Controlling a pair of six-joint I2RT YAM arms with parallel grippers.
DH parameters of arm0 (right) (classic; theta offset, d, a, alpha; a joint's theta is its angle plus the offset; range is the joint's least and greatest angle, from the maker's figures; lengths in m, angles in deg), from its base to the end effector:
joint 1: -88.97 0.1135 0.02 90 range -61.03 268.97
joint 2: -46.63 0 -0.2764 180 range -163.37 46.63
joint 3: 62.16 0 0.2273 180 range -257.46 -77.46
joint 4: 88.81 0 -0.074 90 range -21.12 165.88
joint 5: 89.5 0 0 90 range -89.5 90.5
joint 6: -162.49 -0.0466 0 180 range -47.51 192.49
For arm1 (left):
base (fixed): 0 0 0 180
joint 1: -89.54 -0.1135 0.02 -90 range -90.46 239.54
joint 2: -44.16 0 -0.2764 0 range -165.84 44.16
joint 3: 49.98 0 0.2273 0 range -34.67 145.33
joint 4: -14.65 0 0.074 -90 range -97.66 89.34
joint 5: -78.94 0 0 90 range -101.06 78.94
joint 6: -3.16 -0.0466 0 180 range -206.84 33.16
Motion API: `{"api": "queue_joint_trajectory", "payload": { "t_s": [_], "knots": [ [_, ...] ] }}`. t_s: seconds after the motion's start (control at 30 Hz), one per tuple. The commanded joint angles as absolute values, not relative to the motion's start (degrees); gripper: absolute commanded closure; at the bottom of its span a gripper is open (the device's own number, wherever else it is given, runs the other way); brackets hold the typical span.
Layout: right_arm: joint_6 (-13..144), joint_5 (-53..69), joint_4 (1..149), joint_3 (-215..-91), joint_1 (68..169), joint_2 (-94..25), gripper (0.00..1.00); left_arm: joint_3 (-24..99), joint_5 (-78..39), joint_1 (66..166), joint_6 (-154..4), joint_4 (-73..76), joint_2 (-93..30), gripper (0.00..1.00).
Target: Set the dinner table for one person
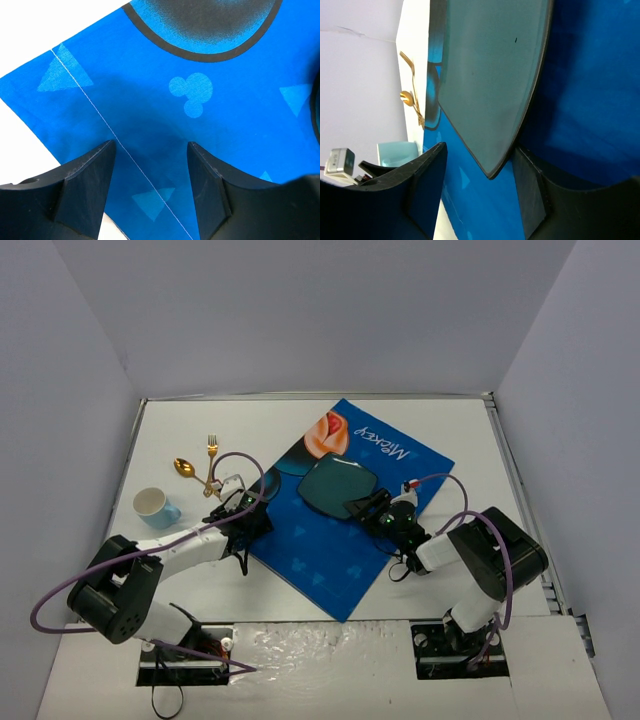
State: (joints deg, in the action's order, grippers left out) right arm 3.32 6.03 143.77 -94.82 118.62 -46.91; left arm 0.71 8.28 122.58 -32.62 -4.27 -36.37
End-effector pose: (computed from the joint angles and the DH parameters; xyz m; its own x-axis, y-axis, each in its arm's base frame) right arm 0.2296 0.1359 0.1734 -0.5823 0.7390 -0.3389 -0.0873 0.3576 0.9298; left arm 0.2175 -0.1231 0.1843 -0.6374 -0.4986 -0.5875 -0.3176 0.8647 -0.3892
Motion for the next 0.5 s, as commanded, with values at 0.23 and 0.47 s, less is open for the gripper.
{"api": "queue_joint_trajectory", "payload": {
  "t_s": [0.23,0.47],
  "knots": [
    [6.19,9.22,143.71,-98.46,118.59,-44.98,0.48,1.71,9.33,122.74,-33.08,-8.3,-36.67,0.44],
    [6.58,9.73,143.34,-99.41,119.21,-44.55,0.48,1.89,9.33,122.68,-33.4,-8.37,-36.7,0.44]
  ]
}}
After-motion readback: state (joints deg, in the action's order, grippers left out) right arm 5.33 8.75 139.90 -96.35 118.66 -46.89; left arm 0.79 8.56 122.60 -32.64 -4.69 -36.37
